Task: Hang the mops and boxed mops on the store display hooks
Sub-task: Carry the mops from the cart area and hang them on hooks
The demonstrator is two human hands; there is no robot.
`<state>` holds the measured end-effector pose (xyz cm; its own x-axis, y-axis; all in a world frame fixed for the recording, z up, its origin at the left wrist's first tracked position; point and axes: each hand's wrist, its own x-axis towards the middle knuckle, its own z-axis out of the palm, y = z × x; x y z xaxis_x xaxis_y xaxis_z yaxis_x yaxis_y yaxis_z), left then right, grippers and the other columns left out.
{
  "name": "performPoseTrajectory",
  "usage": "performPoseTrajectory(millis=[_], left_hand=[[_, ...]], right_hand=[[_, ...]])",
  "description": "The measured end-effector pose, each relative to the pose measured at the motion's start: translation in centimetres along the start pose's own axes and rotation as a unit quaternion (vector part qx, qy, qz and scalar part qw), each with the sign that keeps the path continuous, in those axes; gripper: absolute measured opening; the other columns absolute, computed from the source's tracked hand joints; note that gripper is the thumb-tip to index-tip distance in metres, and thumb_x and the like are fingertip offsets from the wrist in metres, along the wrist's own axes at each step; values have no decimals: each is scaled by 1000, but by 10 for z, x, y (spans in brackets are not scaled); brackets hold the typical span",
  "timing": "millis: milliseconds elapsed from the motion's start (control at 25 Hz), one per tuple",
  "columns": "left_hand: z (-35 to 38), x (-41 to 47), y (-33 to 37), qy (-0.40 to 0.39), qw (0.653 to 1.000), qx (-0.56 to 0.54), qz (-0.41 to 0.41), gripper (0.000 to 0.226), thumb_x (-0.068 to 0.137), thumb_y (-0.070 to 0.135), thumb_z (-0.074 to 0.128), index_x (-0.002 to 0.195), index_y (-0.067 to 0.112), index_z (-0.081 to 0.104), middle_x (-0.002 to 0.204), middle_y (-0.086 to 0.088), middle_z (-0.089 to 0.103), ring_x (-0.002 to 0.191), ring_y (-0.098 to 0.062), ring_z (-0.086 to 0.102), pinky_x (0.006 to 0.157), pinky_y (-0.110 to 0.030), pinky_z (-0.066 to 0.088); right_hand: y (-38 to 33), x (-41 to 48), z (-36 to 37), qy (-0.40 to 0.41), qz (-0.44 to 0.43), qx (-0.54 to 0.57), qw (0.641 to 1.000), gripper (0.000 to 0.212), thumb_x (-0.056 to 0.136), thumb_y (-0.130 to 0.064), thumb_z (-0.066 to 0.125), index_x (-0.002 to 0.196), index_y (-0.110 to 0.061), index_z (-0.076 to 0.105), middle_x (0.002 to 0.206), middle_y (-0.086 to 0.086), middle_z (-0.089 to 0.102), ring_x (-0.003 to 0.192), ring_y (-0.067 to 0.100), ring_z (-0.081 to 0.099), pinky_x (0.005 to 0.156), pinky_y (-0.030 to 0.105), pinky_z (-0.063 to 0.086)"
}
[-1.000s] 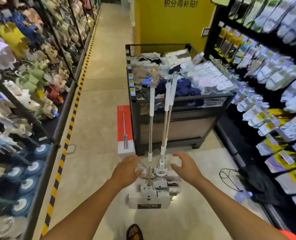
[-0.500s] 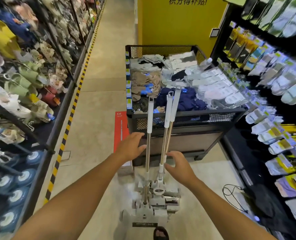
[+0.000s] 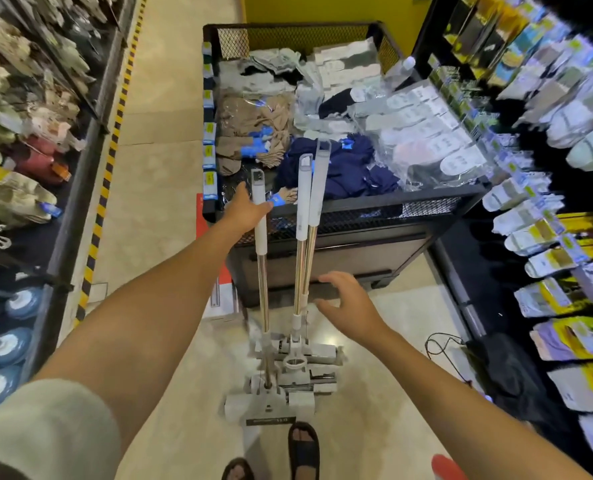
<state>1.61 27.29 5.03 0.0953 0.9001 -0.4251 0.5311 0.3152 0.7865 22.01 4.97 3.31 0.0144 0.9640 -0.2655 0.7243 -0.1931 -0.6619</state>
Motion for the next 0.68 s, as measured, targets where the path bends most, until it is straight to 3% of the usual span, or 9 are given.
performPoseTrajectory(millis=[120, 240, 280, 360, 440, 520, 680], left_hand=[[6, 14, 2, 8, 996, -86, -17, 84, 100, 31, 69, 164, 13, 18, 165, -8, 37, 145, -29, 45, 109, -38, 41], [5, 8, 6, 36, 987, -155, -35, 44, 107, 45, 50, 141, 16, 52, 144, -9, 57, 121, -24, 57, 96, -36, 43], [4, -1, 7, 40, 980, -190, -41, 42, 109, 50, 40, 129, 17, 57, 134, -8, 61, 112, -21, 58, 94, -35, 44], [-2, -21, 3, 37, 971, -236, -31, 57, 110, 56, 24, 126, 18, 63, 123, -6, 64, 103, -17, 61, 95, -34, 46], [-5, -38, -6, 37, 969, -245, -17, 73, 108, 61, 16, 135, 13, 64, 128, -9, 66, 113, -20, 62, 106, -36, 42], [-8, -57, -14, 37, 964, -263, -8, 76, 108, 61, 13, 132, 13, 66, 128, -12, 68, 120, -26, 60, 107, -38, 43], [-4, -107, -26, 18, 970, -243, 23, 48, 111, 52, 28, 113, 19, 63, 110, -7, 77, 102, -20, 71, 81, -30, 56]], right_hand=[[12, -1, -2, -8, -7, 10, 1000, 45, 98, -27, 68, 141, -19, 58, 137, -11, 48, 127, -1, 41, 105, 15, 28], [20, 1, -1, -14, 0, 24, 1000, 47, 98, -29, 69, 143, -22, 57, 146, -7, 49, 135, 6, 45, 108, 18, 30], [21, 2, -1, -15, -1, 29, 999, 47, 98, -28, 69, 143, -22, 58, 146, -6, 50, 134, 6, 46, 108, 18, 30], [21, 3, 2, -16, -4, 41, 999, 47, 98, -29, 68, 143, -21, 58, 145, -8, 51, 128, 0, 45, 108, 18, 32], [19, 4, 6, -16, -4, 63, 998, 44, 99, -31, 66, 142, -22, 59, 143, -10, 52, 124, -2, 46, 107, 22, 39], [18, 3, 13, -23, 0, 86, 996, 42, 101, -36, 62, 141, -24, 59, 142, -12, 54, 125, 2, 51, 106, 28, 46], [9, -6, 28, -57, 6, 135, 989, 36, 104, -41, 57, 138, -28, 60, 139, -10, 56, 127, 7, 54, 102, 27, 45]])
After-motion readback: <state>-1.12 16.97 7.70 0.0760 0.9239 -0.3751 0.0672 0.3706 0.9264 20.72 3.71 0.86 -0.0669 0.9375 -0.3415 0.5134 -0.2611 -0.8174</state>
